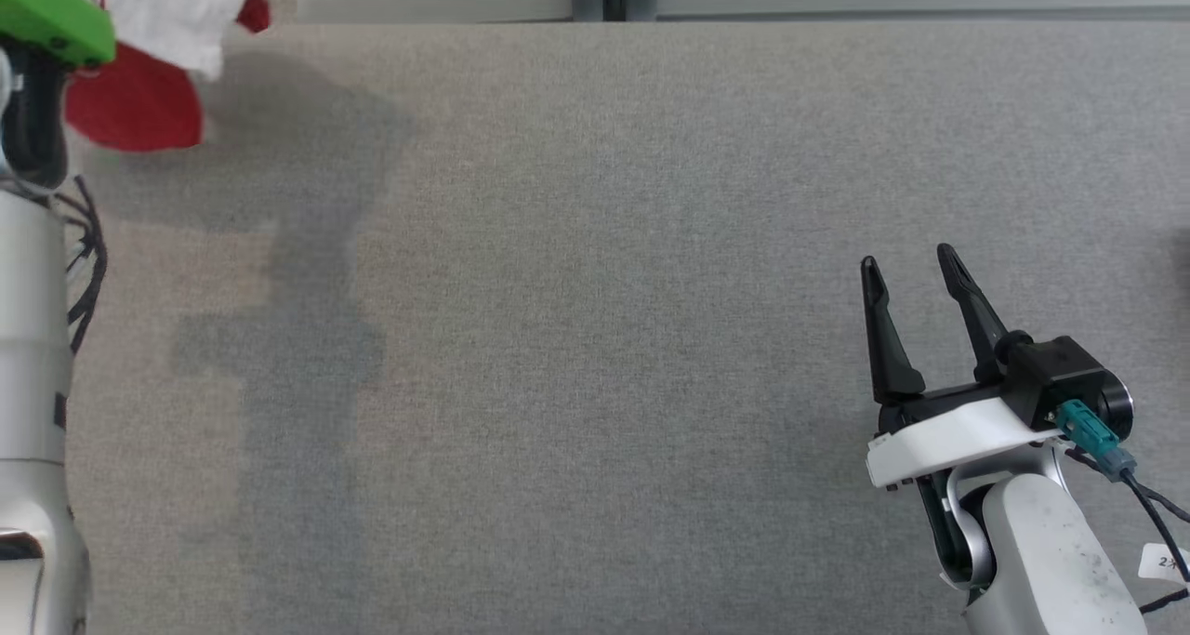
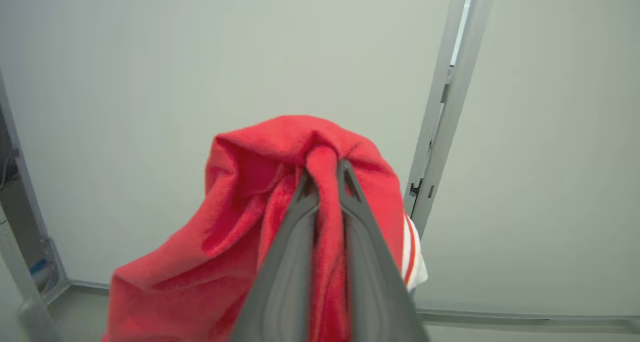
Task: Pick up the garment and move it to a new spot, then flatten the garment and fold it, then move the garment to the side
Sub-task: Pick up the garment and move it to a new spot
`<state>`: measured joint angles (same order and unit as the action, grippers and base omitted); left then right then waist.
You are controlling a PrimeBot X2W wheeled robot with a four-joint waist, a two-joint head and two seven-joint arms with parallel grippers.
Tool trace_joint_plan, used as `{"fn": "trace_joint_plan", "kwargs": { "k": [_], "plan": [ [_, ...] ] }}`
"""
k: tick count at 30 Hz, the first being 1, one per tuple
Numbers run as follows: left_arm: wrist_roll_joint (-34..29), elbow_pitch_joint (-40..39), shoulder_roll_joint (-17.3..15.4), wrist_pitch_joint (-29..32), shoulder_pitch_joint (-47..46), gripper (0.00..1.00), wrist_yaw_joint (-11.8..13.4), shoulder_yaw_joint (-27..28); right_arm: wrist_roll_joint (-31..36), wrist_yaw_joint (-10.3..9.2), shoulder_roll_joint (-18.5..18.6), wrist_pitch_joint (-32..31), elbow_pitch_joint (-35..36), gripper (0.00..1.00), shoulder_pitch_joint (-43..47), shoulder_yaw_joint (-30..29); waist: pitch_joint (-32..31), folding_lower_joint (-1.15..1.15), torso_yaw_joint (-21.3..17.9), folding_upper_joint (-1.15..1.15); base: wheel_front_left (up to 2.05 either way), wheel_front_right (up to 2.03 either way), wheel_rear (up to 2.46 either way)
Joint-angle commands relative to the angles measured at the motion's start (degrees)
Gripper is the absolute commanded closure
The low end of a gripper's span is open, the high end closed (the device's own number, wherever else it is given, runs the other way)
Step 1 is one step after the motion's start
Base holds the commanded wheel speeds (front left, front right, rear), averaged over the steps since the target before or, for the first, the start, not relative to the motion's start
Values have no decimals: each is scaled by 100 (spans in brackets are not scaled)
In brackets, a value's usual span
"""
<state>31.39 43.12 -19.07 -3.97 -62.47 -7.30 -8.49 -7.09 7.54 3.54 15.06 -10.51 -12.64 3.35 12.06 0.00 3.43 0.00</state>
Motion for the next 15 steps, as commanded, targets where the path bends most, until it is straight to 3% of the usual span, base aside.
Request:
{"fn": "trace_joint_plan", "kwargs": {
  "k": [1,8,15],
  "plan": [
    [61,-306,107,109,8,100,-23,-120,-45,-11,-16,13,14,0,95,-12,-383,0,-258,0,0,0,0],
    [411,-2144,528,736,529,100,-20,-780,0,-11,-47,14,99,0,103,-73,-419,0,-857,0,0,0,0],
    [604,-3164,1014,1122,1229,100,2,-1396,-33,-11,-60,14,194,0,79,-134,-210,0,-1464,0,0,0,0]
  ]
}}
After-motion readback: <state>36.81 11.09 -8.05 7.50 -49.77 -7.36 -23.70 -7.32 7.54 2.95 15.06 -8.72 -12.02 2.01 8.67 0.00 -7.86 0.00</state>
